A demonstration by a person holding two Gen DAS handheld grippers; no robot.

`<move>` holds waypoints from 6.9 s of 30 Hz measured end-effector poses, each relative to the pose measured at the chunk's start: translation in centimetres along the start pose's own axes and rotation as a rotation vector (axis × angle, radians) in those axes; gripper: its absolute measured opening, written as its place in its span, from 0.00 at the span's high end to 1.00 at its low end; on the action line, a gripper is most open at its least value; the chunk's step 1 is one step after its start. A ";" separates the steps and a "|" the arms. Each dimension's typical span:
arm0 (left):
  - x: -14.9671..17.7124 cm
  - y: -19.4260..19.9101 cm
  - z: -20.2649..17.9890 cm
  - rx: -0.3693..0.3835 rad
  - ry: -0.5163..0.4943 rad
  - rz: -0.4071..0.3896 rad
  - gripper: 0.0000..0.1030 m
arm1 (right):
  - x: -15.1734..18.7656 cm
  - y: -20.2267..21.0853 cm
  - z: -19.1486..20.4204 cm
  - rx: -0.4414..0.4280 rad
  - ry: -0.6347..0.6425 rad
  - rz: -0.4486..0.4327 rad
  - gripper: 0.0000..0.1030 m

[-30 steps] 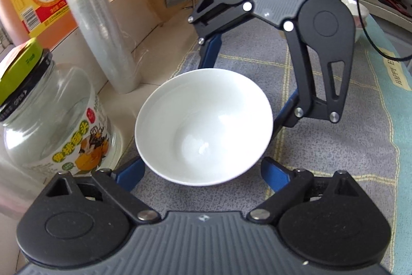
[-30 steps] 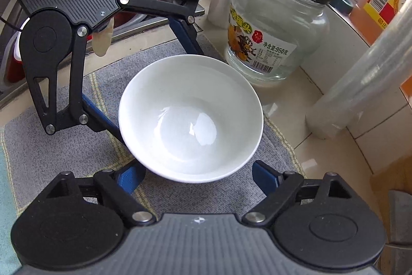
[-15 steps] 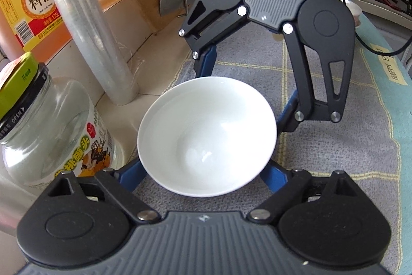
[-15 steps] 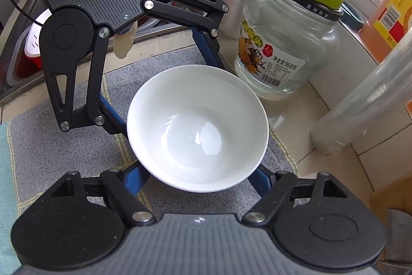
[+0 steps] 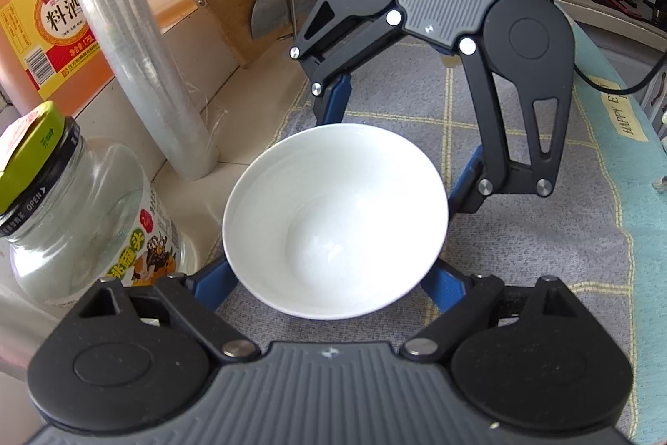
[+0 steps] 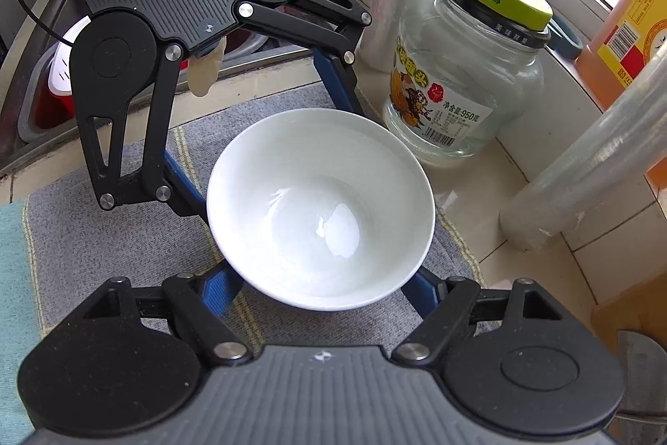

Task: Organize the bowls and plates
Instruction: 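Carry the white bowl with both tools toward the bowl stack, then lower the white bowl with both tools onto the bowl stack, then open both tools and withdraw them from the bowl stack, then grasp the stacked bowls by the rim with both tools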

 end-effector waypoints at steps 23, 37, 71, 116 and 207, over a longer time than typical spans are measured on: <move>-2.5 4.1 -5.3 -0.002 -0.048 -0.026 0.10 | 3.2 5.9 3.9 0.045 -0.020 -0.019 0.17; -6.1 5.8 -10.1 -0.008 -0.138 -0.049 0.10 | 7.6 10.3 7.1 0.117 -0.078 -0.044 0.17; -22.4 0.6 -17.9 0.028 -0.346 -0.064 0.10 | 25.6 16.5 3.8 0.244 -0.274 -0.049 0.17; -23.8 -3.6 -17.3 0.217 -0.294 0.065 0.10 | 28.1 13.7 1.2 0.031 -0.354 -0.039 0.17; -20.3 -6.7 -22.8 -0.131 0.217 0.139 0.05 | 31.5 8.4 0.2 -0.046 -0.048 -0.097 0.04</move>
Point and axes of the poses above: each gripper's, at about its wrist camera, not at the fingertips, and y roughly against the way its jaws point, z to its left, x to its underside, the point moved 5 cm from there along -y, roughly the way its jaws point, and after that the axes turned 12 degrees about z, right-handed, at the moved point
